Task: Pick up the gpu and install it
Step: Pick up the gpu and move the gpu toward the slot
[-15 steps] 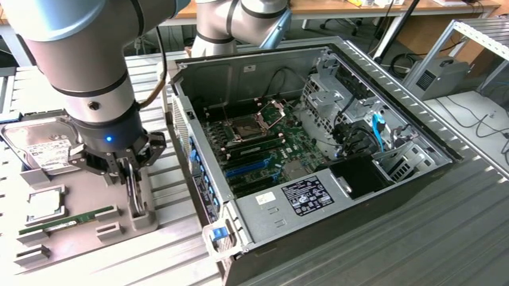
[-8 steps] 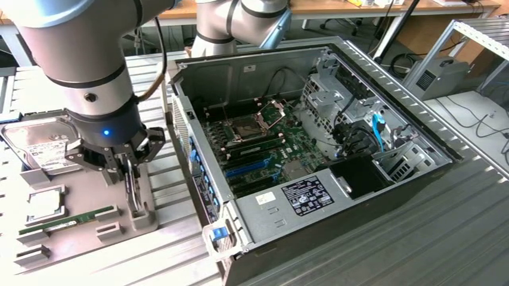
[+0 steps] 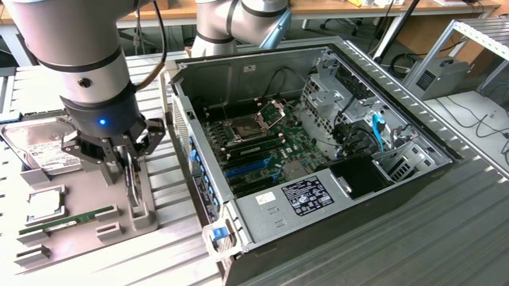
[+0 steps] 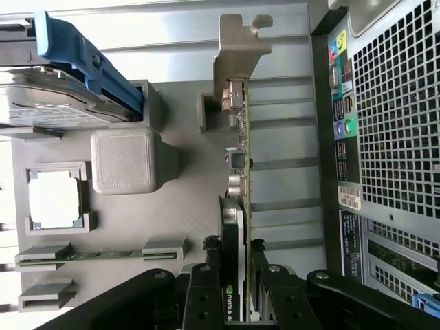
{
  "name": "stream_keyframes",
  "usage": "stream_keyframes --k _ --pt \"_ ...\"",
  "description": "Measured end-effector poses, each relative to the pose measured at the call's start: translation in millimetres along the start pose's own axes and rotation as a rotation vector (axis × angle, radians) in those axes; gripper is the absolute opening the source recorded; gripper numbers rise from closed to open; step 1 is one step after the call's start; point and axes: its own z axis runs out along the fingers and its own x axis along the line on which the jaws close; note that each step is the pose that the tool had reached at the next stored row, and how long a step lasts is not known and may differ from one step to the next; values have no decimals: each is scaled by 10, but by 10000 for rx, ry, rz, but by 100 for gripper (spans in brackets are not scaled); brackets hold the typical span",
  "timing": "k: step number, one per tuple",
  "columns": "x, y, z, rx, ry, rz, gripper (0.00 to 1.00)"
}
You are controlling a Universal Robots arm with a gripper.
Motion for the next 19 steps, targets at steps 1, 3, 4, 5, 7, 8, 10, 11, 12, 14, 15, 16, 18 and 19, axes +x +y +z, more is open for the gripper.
stream_keyframes --k 1,3,4,5,7,8,10,11,12,14,15,16,18,19 --pt "0 1 -22 0 -1 0 27" --pt "-2 3 -75 0 -3 0 27" --pt "-2 4 -100 0 -4 -1 27" --pt "-3 6 -131 -1 -7 -1 27" --pt "-4 9 -184 -1 -12 -1 27" --pt "-4 9 -194 -1 -13 0 27" --pt "-4 9 -194 -3 -16 -1 27" --pt "-4 9 -194 -2 -16 -1 27" --pt "-4 9 -194 -2 -15 0 27" --pt "-4 9 -195 -1 -14 0 27" --pt "-4 9 -195 -1 -14 -1 27" --pt "-4 9 -195 -1 -14 0 27" --pt "-4 9 -195 0 -14 0 27" --pt "-4 9 -195 0 -14 0 27"
